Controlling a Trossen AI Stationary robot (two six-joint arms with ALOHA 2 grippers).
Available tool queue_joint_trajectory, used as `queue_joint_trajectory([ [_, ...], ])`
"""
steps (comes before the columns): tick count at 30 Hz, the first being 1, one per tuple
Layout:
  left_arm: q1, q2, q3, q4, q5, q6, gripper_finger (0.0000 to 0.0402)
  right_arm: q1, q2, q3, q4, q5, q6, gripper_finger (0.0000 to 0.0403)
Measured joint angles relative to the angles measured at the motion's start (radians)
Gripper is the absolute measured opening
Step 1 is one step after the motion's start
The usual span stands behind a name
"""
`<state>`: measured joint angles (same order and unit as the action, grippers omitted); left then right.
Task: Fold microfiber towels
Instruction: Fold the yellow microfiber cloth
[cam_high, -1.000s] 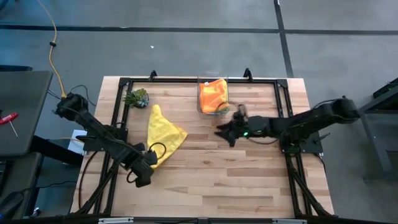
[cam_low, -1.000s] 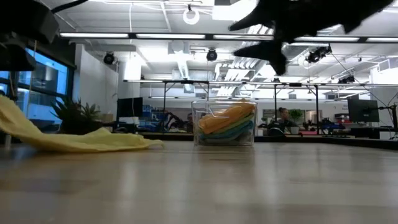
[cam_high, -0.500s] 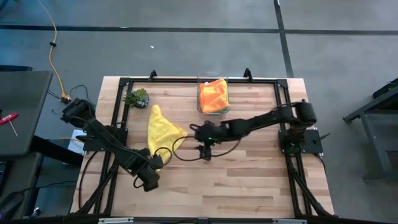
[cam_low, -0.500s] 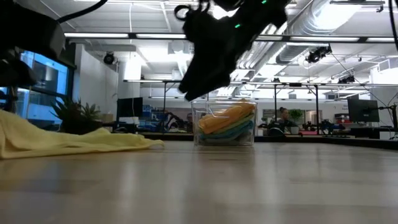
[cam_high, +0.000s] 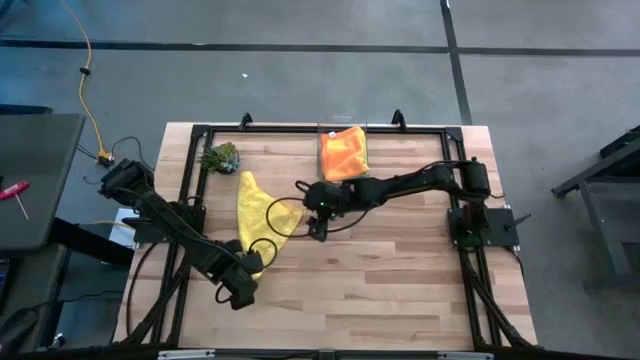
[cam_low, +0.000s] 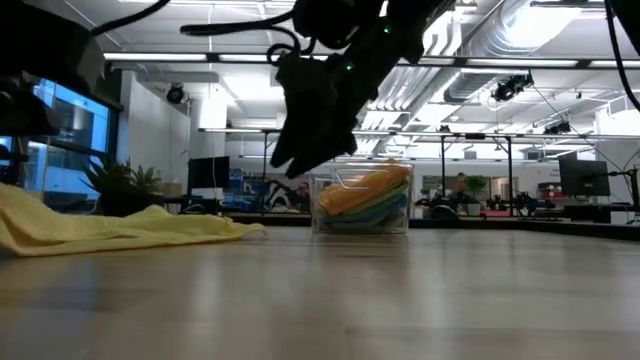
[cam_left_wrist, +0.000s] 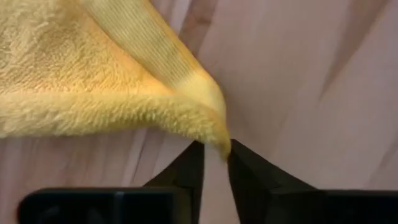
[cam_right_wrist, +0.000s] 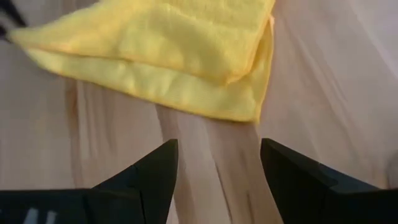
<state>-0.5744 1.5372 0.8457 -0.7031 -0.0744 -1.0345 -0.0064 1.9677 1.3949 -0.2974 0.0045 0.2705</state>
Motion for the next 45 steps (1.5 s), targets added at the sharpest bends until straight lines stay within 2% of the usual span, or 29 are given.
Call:
queue_joint_trajectory([
  [4,0.01,-0.015,0.06,-0.193,0.015,0.087,0.0112,0.02,-0.051,-0.003,-0.123,0.008,-0.03,0.0222],
  [8,0.012,-0.091,0.135,-0.335,-0.053,0.158,0.0167,0.056,-0.114,-0.079,-0.173,0.021,-0.038,0.0222],
  [12,0.028,-0.204,0.187,-0.388,-0.16,0.175,0.0205,0.098,-0.237,-0.261,-0.135,0.025,0.056,0.0222],
  [15,0.094,-0.27,0.192,-0.389,-0.229,0.159,0.022,0.141,-0.364,-0.434,-0.065,0.063,0.2,0.0222],
  [18,0.223,-0.262,0.19,-0.367,-0.235,0.248,0.0222,0.19,-0.493,-0.584,0.049,0.12,0.366,0.0222],
  [22,0.441,-0.16,0.192,-0.228,-0.16,0.395,0.0221,0.255,-0.642,-0.725,0.17,0.237,0.537,0.0222],
  [26,0.611,-0.014,0.238,-0.193,-0.149,0.352,0.0223,0.302,-0.743,-0.8,0.206,0.338,0.635,0.0222],
  [28,0.659,0.053,0.263,-0.185,-0.149,0.303,0.0222,0.32,-0.773,-0.818,0.203,0.367,0.654,0.0222],
  [32,0.7,0.138,0.294,-0.159,-0.133,0.221,0.0213,0.331,-0.784,-0.821,0.182,0.389,0.666,0.0222],
  [37,0.704,0.184,0.3,-0.14,-0.132,0.144,0.0191,0.324,-0.777,-0.821,0.182,0.388,0.667,0.0222],
  [45,0.701,0.245,0.3,-0.056,-0.11,0.097,0.0146,0.306,-0.777,-0.82,0.16,0.382,0.664,0.0222],
])
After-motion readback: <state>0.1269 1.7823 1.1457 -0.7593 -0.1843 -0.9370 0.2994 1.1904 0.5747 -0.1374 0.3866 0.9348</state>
